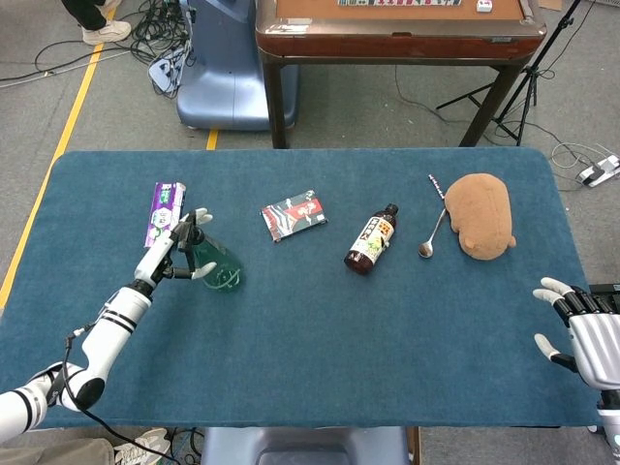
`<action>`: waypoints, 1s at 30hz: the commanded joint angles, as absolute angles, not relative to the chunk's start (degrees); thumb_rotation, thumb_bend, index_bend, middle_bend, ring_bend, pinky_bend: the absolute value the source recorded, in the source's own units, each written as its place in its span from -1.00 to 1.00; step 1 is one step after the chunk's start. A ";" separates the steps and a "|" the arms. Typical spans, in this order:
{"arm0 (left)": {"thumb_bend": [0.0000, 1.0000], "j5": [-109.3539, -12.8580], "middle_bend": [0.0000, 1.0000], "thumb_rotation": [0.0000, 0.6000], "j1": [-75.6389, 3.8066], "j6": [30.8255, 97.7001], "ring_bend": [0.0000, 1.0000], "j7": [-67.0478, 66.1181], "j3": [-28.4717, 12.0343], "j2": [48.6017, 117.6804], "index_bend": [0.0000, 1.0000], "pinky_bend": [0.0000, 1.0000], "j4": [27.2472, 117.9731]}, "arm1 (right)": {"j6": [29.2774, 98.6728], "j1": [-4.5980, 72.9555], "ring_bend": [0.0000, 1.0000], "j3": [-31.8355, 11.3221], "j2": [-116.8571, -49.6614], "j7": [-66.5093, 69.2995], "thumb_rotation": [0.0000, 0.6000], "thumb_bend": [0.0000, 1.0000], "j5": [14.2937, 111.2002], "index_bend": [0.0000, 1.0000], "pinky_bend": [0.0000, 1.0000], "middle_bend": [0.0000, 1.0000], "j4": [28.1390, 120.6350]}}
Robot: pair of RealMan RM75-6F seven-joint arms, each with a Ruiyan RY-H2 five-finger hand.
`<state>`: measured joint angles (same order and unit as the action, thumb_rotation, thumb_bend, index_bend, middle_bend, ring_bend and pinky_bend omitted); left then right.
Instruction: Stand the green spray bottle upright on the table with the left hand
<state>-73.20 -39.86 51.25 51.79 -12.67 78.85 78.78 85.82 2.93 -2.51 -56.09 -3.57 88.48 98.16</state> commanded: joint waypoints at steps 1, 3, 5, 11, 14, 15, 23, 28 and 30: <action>-0.51 -73.73 -0.83 1.00 -39.67 51.29 -1.00 51.61 -12.57 78.87 -0.92 -1.00 78.82 | 85.86 2.88 -0.58 -2.51 -56.08 -3.54 1.00 -0.59 88.42 -0.41 -0.38 -0.54 98.14; -0.51 -74.22 -0.90 1.00 -39.44 51.27 -1.00 51.88 -12.52 78.75 -0.97 -1.00 79.12 | 85.85 2.87 -0.58 -2.50 -56.06 -3.46 1.00 -0.59 88.36 -0.41 -0.38 -0.54 98.13; -0.51 -74.65 -0.96 1.00 -39.26 51.22 -1.00 52.26 -12.47 78.50 -1.00 -1.00 79.49 | 85.85 2.89 -0.58 -2.52 -56.07 -3.41 1.00 -0.59 88.38 -0.41 -0.38 -0.54 98.09; -0.51 -76.78 -1.00 1.00 -38.65 51.52 -1.00 52.17 -11.70 77.31 -1.00 -1.00 80.28 | 85.51 3.04 -0.58 -2.41 -56.17 -3.21 1.00 -0.59 88.45 -0.41 -0.38 -0.54 97.86; -0.51 -78.66 -1.00 1.00 -37.70 52.90 -1.00 53.18 -10.91 76.60 -1.00 -1.00 80.90 | 85.37 3.10 -0.58 -2.42 -56.25 -2.99 1.00 -0.59 88.37 -0.41 -0.38 -0.54 97.72; -0.51 -79.68 -1.00 1.00 -37.22 53.67 -1.00 53.45 -10.38 76.23 -1.00 -1.00 81.00 | 85.35 3.11 -0.58 -2.43 -56.26 -2.92 1.00 -0.59 88.34 -0.41 -0.37 -0.54 97.64; -0.51 -82.12 -1.00 1.00 -33.84 58.14 -1.00 52.85 -7.99 74.42 -1.00 -1.00 79.95 | 85.04 3.42 -0.58 -2.59 -56.41 -2.54 1.00 -0.59 88.24 -0.41 -0.38 -0.54 97.10; -0.51 -80.56 -1.00 1.00 -31.13 60.64 -1.00 49.48 -7.61 71.90 -1.00 -1.00 81.27 | 84.85 3.55 -0.58 -2.66 -56.72 -2.02 1.00 -0.59 88.03 -0.41 -0.37 -0.54 96.45; -0.51 -79.20 -1.00 1.00 -30.10 61.45 -1.00 46.10 -7.65 70.75 -1.00 -1.00 82.30 | 84.65 3.62 -0.58 -2.67 -56.83 -1.87 1.00 -0.59 87.89 -0.41 -0.38 -0.54 96.21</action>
